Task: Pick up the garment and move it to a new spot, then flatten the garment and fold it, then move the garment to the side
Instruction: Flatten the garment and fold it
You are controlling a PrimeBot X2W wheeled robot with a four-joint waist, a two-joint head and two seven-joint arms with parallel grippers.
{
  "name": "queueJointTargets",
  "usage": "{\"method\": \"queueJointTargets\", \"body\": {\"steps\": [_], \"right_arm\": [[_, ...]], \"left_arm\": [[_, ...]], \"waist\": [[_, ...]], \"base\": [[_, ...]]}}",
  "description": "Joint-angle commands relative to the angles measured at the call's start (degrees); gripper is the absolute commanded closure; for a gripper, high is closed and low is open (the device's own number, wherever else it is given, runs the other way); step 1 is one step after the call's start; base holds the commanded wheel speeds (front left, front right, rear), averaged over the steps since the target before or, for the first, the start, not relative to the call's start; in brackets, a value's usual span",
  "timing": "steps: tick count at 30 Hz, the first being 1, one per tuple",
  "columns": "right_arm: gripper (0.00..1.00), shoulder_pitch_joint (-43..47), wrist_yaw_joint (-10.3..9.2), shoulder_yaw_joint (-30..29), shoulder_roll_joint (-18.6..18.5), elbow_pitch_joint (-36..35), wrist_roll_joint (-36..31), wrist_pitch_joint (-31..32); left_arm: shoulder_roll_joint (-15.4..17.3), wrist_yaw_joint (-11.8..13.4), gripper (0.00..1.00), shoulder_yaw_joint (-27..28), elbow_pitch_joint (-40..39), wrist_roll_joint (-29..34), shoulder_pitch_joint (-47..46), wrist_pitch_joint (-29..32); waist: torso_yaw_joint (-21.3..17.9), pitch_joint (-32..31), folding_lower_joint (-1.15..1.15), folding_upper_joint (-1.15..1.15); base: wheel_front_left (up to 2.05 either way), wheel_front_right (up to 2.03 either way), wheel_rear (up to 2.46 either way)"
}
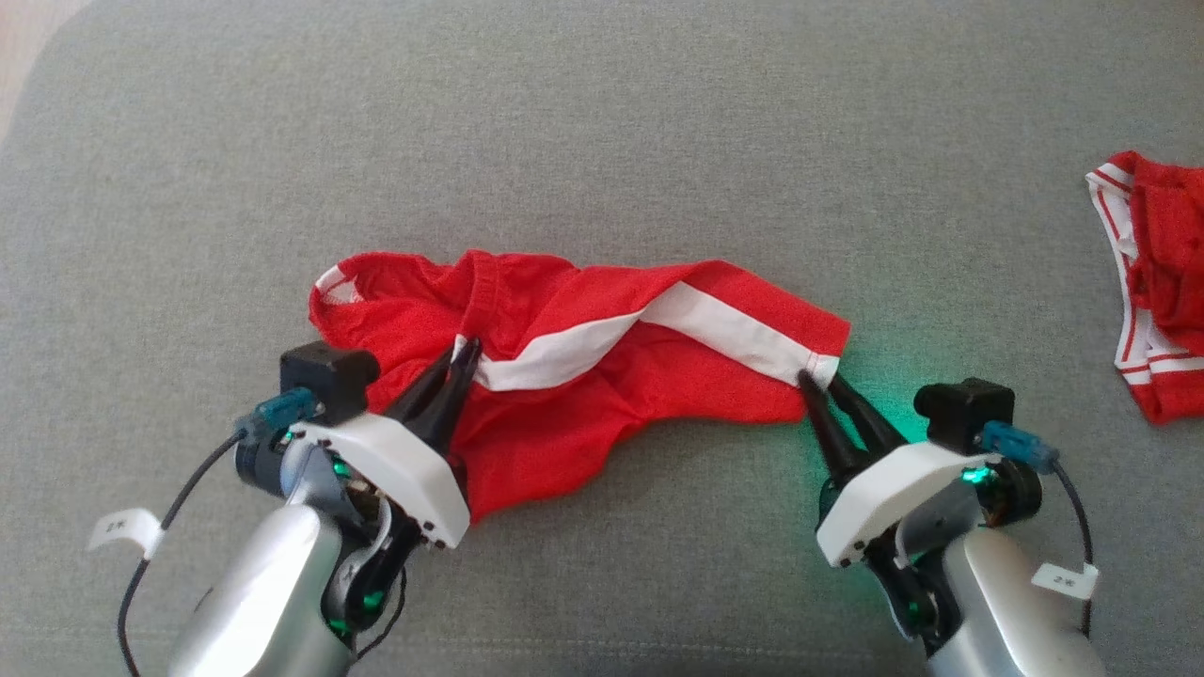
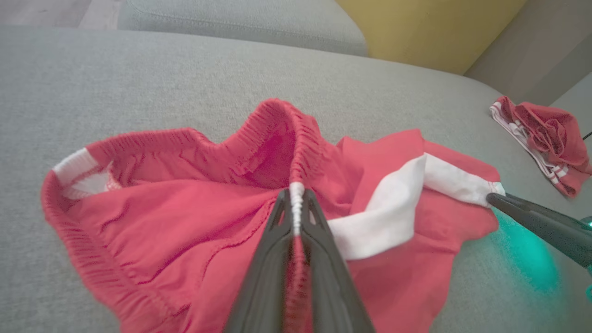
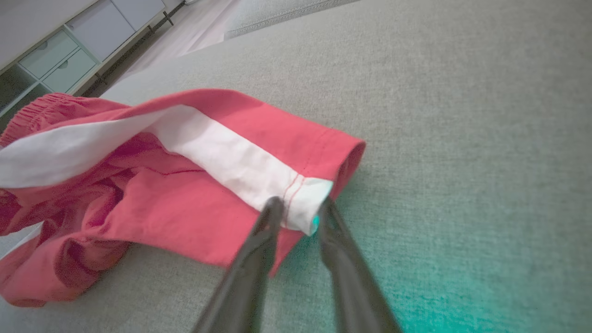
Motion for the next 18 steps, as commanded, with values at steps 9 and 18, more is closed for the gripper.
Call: {"method": "queueJointTargets", "body": {"steps": [9, 18], "right_arm": [[1.0, -5.4, -0.05, -0.5, -2.7, -8.8, -0.8, -5.0], [1.0, -10.2, -0.05, -6.7, -7.6, -30.0, -2.9, -3.2]], "left_arm": [[2.9, 1.3, 1.0, 4.9, -7.5, 1.6, -4.7, -5.3], [5.3, 3.9, 1.0, 8.8, -19.8, 3.4, -10.8, -6.1]], "waist": [[-0.5, -1.3, 0.0, 0.0], [-2.1, -5.3, 0.0, 0.0]], "base": [[0.0, 0.0, 0.0], [0.0, 0.0, 0.0]]}}
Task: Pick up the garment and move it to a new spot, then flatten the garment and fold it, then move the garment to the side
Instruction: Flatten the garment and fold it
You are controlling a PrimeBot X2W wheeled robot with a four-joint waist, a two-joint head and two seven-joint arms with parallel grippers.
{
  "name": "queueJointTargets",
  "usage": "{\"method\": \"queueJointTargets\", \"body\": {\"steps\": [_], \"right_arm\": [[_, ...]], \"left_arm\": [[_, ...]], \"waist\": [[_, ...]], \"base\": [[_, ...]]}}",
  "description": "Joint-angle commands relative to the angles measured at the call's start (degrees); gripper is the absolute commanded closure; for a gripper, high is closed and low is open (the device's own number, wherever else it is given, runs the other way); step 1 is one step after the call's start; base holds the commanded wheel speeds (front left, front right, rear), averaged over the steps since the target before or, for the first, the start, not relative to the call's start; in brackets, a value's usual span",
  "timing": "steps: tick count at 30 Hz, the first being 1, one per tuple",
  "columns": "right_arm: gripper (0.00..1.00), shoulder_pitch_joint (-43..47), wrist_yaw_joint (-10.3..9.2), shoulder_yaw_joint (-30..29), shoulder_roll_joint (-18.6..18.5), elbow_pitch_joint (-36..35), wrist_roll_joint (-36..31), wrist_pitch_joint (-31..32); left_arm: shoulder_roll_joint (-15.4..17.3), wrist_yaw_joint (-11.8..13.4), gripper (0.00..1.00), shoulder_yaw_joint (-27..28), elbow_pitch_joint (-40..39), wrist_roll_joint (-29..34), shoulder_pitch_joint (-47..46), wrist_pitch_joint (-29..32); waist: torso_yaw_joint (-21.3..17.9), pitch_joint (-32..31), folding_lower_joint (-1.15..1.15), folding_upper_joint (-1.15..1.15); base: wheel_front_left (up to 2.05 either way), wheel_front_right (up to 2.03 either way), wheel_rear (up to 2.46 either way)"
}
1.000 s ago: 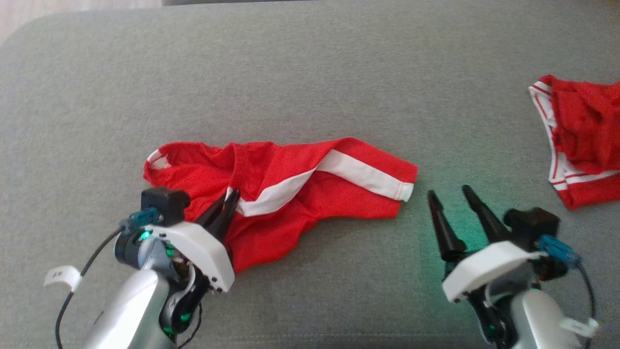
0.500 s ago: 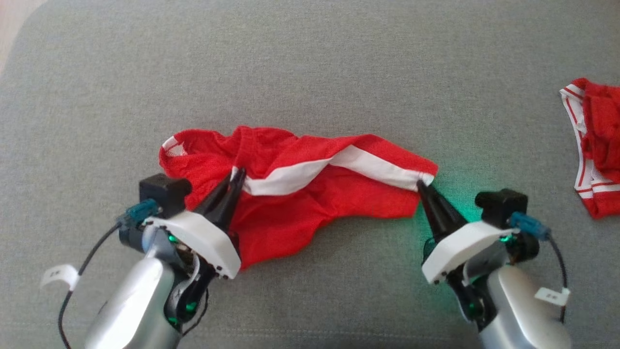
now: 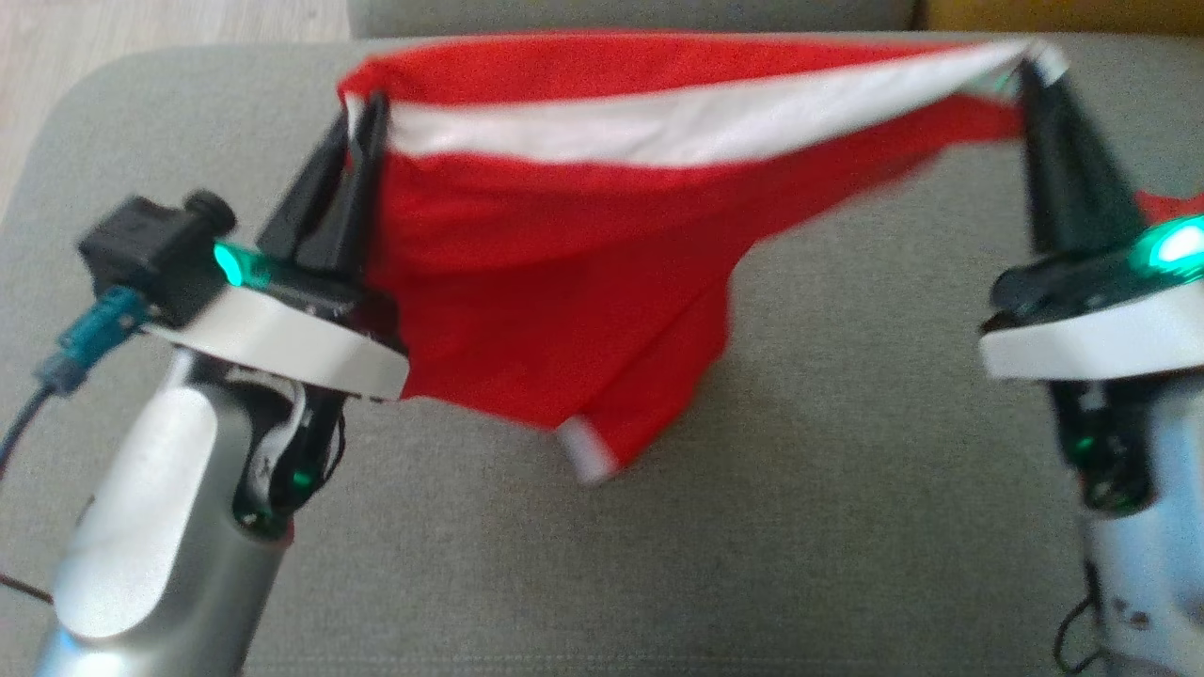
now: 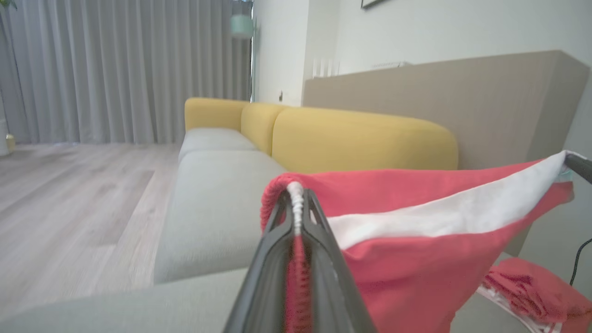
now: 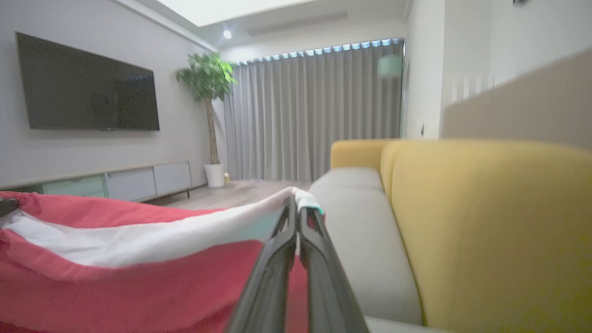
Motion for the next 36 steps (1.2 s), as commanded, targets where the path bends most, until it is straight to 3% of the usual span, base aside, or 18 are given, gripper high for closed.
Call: {"method": "queueJointTargets", "body": {"steps": [1, 9, 19, 26, 36], "right_arm": [[1.0, -2.0, -0.05, 0.3, -0.8, -3.9, -0.6, 0.8], [1.0, -4.4, -0.05, -3.9, -2.2, -15.4, -1.8, 6.6], [1.0, -5.1, -0.05, -5.2, -1.5, -16.8, -1.2, 10.4], [1.0, -13.5, -0.05, -4.2, -0.9, -6.3, 0.0, 9.7], [1.0, -42.1, -0.05, 1.0, 1.7, 20.5, 1.6, 2.6]], "left_arm": [[2.0, 0.5, 1.0, 2.7, -3.2, 0.6, -3.6, 0.1], [1.9, 2.2, 1.0, 3.3, -11.0, 0.9, -6.6, 2.2], [1.1, 3.2, 1.0, 3.5, -12.1, 0.0, -6.6, 2.4], [-1.3, 0.7, 1.0, 4.1, -1.6, -2.8, -13.0, -0.6], [-6.0, -2.5, 1.0, 3.5, 27.0, 1.3, -38.4, -9.0]], "waist": [[-0.6, -0.9, 0.0, 0.0], [-1.8, -3.5, 0.0, 0.0], [-2.4, -3.2, 0.0, 0.0], [-2.4, -0.2, 0.0, 0.0], [-2.2, 7.4, 0.0, 0.0]], "base": [[0.0, 0.0, 0.0], [0.0, 0.0, 0.0], [0.0, 0.0, 0.0], [0.0, 0.0, 0.0], [0.0, 0.0, 0.0]]}}
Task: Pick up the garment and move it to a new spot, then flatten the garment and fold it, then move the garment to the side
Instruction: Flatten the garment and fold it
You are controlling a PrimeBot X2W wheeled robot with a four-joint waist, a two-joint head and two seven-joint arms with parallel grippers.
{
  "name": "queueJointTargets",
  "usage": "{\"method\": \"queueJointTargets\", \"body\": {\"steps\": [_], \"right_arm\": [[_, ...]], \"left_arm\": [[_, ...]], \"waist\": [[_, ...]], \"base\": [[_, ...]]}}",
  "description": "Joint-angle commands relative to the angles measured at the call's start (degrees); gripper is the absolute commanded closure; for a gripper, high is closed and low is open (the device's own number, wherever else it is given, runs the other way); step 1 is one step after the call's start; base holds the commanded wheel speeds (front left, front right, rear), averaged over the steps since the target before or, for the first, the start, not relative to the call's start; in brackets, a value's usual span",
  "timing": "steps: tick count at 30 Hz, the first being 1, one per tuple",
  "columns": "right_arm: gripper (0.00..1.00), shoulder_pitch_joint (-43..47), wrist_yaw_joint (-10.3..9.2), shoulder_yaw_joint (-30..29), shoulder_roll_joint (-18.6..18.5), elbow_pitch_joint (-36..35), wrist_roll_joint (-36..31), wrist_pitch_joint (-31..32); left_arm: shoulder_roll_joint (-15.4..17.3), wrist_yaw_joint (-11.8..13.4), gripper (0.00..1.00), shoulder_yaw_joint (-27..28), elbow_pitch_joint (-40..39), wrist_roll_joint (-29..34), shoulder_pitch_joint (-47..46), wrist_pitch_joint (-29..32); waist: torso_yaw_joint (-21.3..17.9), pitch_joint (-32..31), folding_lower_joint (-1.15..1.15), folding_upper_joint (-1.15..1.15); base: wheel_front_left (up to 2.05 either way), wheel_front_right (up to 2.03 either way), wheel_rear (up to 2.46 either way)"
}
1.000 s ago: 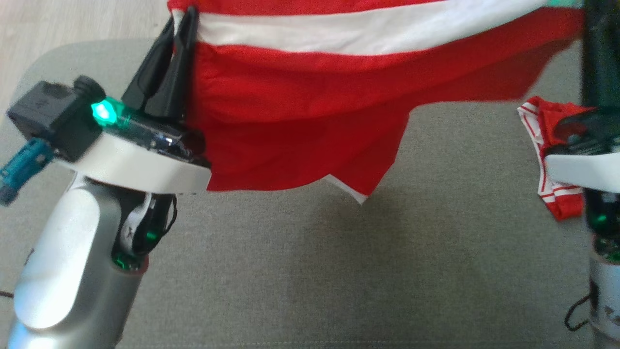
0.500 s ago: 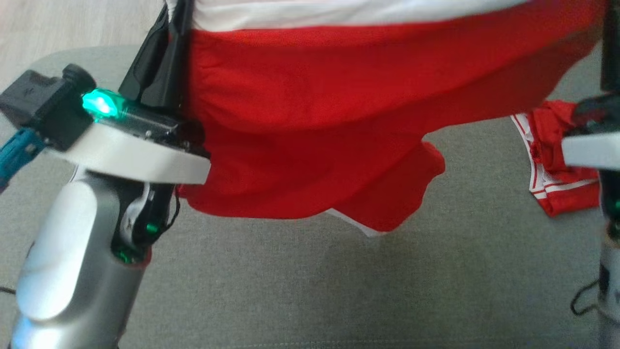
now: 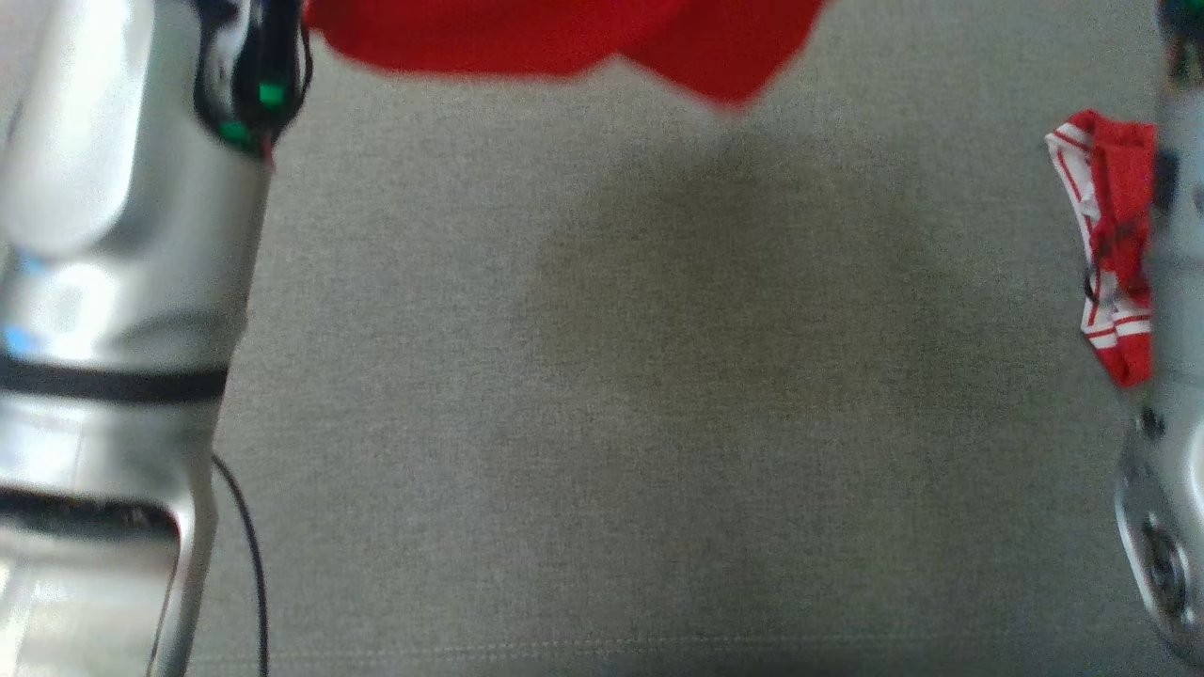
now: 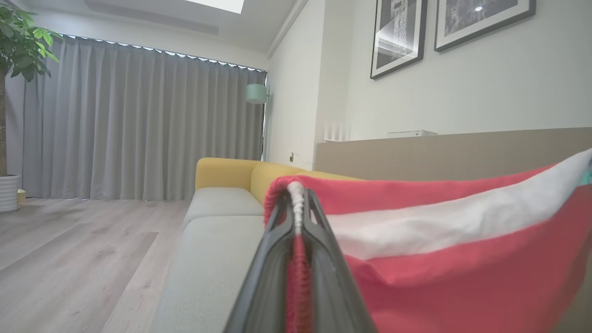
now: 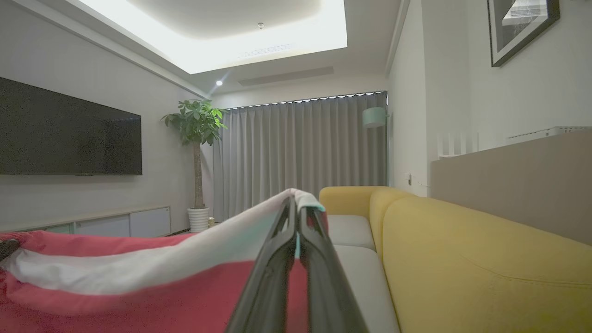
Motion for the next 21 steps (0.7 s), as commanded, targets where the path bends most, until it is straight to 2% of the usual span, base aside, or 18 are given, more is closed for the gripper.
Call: {"method": "queueJointTargets", "body": {"steps": [1, 2, 3, 5, 11, 17, 21], "right_arm": [[1.0, -4.0, -0.05, 1.6, 1.9, 2.1, 0.2, -1.8], [1.0, -6.4, -0.05, 2.5, 2.5, 5.4, 0.1, -3.2], [1.0, -10.0, -0.05, 4.3, 3.6, 12.4, 0.2, -5.6], [1.0, -12.4, -0.05, 6.2, 4.5, 19.4, 0.5, -7.6], [1.0, -13.6, -0.05, 11.7, 6.3, 35.8, 3.0, -11.2], [1.0, -9.2, -0.05, 17.6, 6.6, 43.0, 7.5, -14.6], [1.0, -2.9, -0.05, 20.3, 6.6, 44.0, 10.9, -17.2]], "left_arm": [[1.1, -0.5, 1.0, 2.1, 2.0, 0.6, -4.6, -1.0], [0.7, -0.8, 1.0, 2.2, 5.2, 1.0, -6.6, -1.5], [-0.4, -1.5, 1.0, 2.3, 11.1, 1.4, -9.5, -2.1], [-1.5, -2.2, 1.0, 2.3, 16.8, 1.8, -11.0, -2.3], [-4.0, -3.0, 1.0, 3.4, 29.6, 1.8, -10.3, -2.4], [-5.3, -3.5, 1.0, 3.5, 35.5, 1.9, -6.6, -2.4], [-5.8, -3.0, 1.0, 3.9, 33.9, 2.5, -1.8, -2.4]], "waist": [[-0.3, 1.3, 0.0, 0.0], [-0.5, 1.5, 0.0, 0.0], [-0.9, 1.7, 0.0, 0.0], [-1.0, 1.8, 0.0, 0.0], [-1.7, 3.2, 0.0, 0.0], [-1.5, 5.6, 0.0, 0.0], [-1.0, 6.2, 0.0, 0.0]], "base": [[0.0, 0.0, 0.0], [0.0, 0.0, 0.0], [0.0, 0.0, 0.0], [0.0, 0.0, 0.0], [0.0, 0.0, 0.0], [0.0, 0.0, 0.0], [0.0, 0.0, 0.0]]}}
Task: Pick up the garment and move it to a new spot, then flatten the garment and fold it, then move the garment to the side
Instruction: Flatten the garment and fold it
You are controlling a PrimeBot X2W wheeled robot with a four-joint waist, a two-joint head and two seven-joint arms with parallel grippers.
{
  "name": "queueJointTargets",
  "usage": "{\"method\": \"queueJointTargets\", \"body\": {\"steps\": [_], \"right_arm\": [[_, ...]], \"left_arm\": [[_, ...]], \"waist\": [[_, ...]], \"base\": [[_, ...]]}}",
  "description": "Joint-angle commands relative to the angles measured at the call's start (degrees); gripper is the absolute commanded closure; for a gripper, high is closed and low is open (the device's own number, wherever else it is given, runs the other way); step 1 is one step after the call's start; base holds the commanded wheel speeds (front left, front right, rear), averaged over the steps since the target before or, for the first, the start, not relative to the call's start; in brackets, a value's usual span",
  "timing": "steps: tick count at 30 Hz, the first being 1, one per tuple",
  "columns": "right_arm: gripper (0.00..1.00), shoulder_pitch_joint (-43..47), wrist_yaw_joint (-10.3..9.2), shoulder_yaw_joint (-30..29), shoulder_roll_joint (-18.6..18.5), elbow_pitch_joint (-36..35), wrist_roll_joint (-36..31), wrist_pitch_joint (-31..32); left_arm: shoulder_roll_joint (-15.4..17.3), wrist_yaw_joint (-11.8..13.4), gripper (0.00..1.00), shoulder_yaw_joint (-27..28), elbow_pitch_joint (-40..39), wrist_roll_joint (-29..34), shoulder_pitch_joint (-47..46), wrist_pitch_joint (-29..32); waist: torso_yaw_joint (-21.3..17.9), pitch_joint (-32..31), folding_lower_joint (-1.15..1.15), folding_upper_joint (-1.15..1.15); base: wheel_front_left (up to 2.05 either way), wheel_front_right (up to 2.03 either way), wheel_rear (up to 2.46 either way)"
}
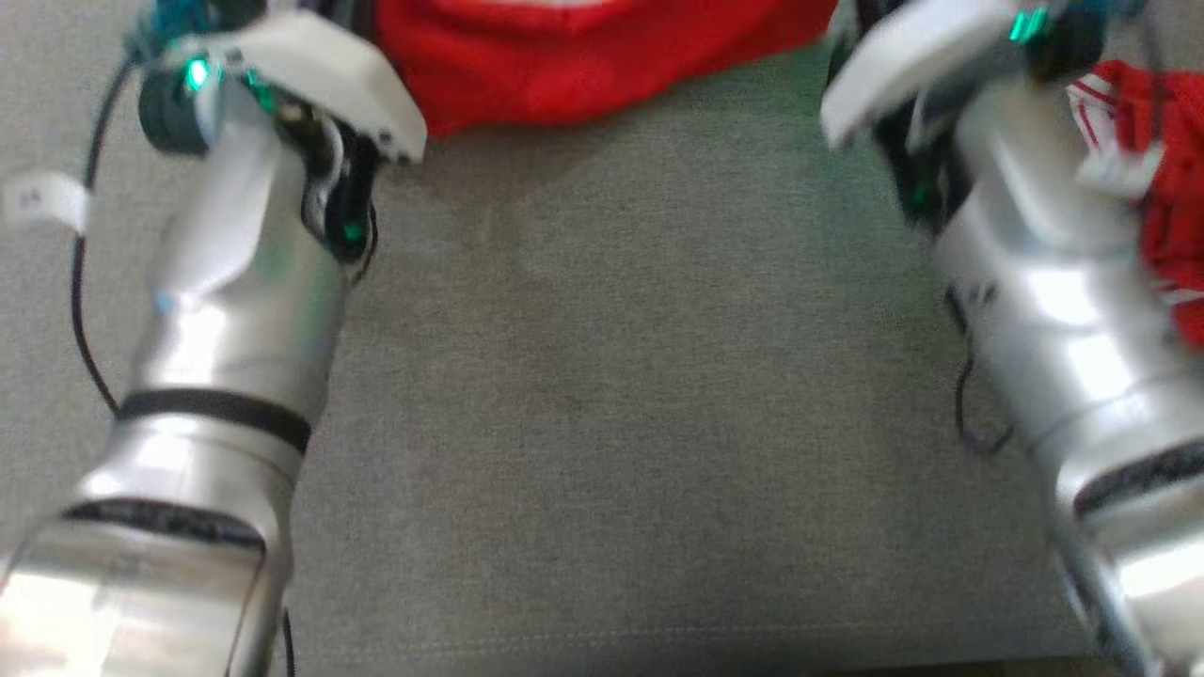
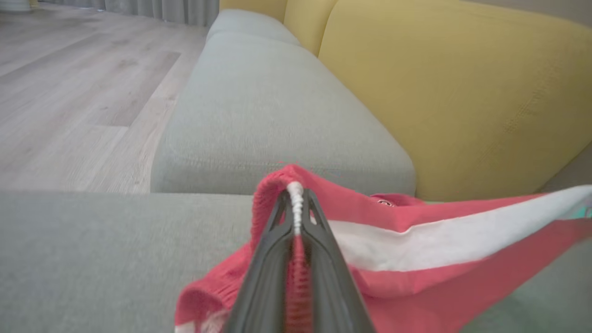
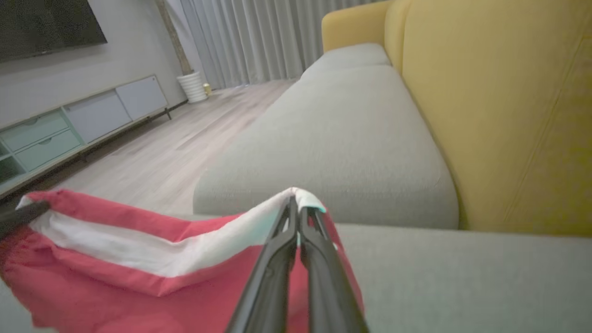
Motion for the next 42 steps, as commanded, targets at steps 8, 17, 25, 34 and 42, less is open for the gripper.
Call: {"method": "queueJointTargets", "body": {"steps": [8, 17, 25, 34, 42], "right_arm": [[1.0, 17.0, -0.05, -0.2, 1.2, -5.9, 2.4, -3.2], [1.0, 43.2, -0.05, -8.7, -0.7, -28.2, -1.5, -3.3], [1.0, 64.6, -0.05, -15.3, 0.3, -50.1, -6.7, 5.6], [1.0, 81.6, -0.05, -18.0, 1.4, -68.4, -9.3, 16.1], [1.0, 86.7, -0.05, -18.9, 1.5, -73.4, -7.9, 18.5]], "left_arm": [[1.6, 0.5, 1.0, 3.7, -13.4, 1.6, 15.2, -0.3], [1.6, -0.2, 1.0, 4.0, -31.0, 5.4, 37.6, -0.3], [2.8, 1.1, 1.0, 5.2, -44.4, 6.3, 53.8, -0.2], [4.4, 4.8, 1.0, 5.5, -57.8, 5.8, 66.8, 5.0], [4.5, 7.6, 1.0, 5.4, -66.5, 5.1, 72.6, 9.2]], "waist": [[0.9, -2.9, -0.01, 0.0], [1.2, -8.6, -0.01, 0.0], [1.0, -12.9, -0.01, 0.0], [0.7, -16.4, -0.01, 0.0], [0.7, -17.2, -0.01, 0.0]], "base": [[0.0, 0.0, 0.0], [0.0, 0.0, 0.0], [0.0, 0.0, 0.0], [0.0, 0.0, 0.0], [0.0, 0.0, 0.0]]}}
